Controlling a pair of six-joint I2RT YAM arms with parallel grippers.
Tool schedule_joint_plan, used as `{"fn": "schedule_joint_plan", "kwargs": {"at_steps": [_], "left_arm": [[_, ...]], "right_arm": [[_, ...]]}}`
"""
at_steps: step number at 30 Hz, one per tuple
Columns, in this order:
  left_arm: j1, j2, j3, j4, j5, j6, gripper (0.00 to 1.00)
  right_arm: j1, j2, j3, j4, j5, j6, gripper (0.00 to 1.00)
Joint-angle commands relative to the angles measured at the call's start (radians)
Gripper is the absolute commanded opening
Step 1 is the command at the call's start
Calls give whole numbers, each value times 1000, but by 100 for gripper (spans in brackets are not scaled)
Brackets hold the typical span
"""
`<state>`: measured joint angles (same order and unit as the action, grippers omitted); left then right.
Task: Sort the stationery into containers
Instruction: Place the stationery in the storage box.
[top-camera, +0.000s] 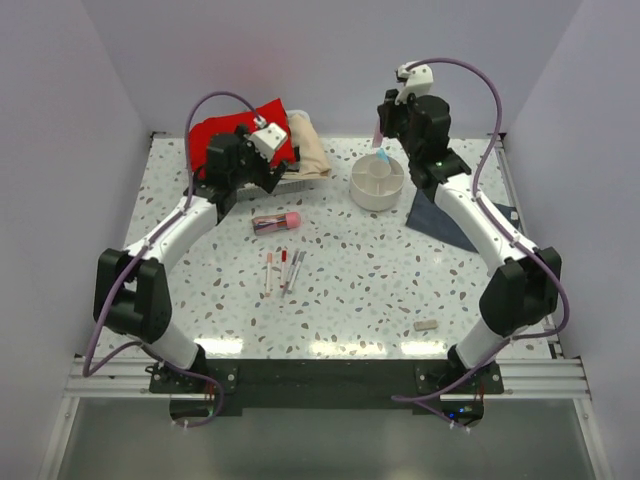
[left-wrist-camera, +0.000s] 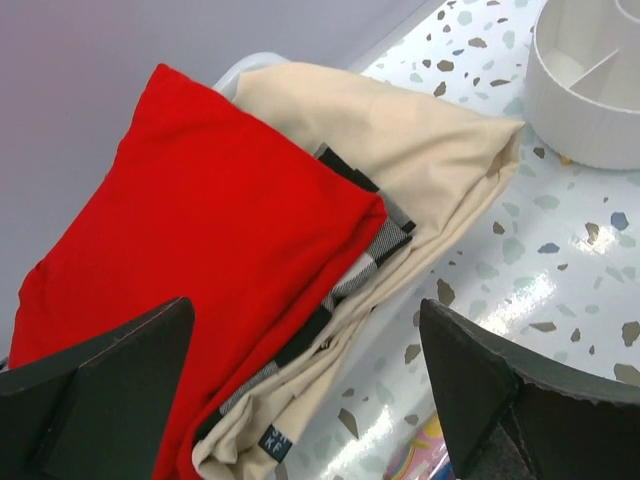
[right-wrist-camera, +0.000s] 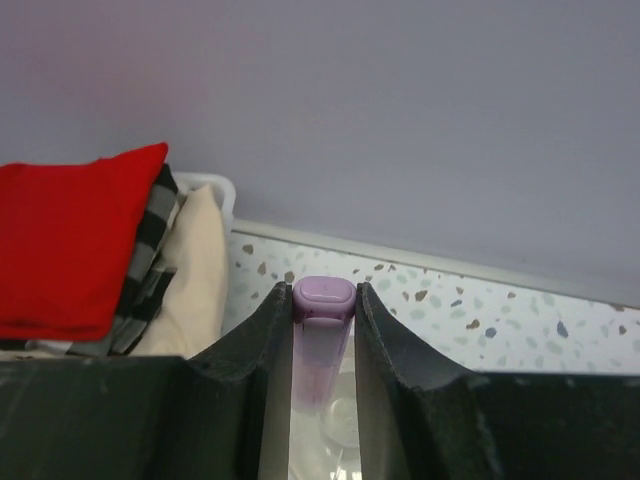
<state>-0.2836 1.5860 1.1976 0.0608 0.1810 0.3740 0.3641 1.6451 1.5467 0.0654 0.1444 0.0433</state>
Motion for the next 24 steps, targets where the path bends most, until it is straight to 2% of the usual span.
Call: {"fn": "schedule_joint_plan", "kwargs": {"at_steps": [1,9,17,24], "left_arm": [[-32,43,109,39,20,-15,100],[-65,101,197,53,-26,-10,100],[-81,111,189,57,-51,0,100],[-88,117,188,51,-58,3,100]], "right_arm": [[-17,71,-19,246,95,-94,0],[-111,199,81,208,103,-97,0],[-134,278,124,93,84,-50,0],[-136,303,107,85,58,-19,0]]}}
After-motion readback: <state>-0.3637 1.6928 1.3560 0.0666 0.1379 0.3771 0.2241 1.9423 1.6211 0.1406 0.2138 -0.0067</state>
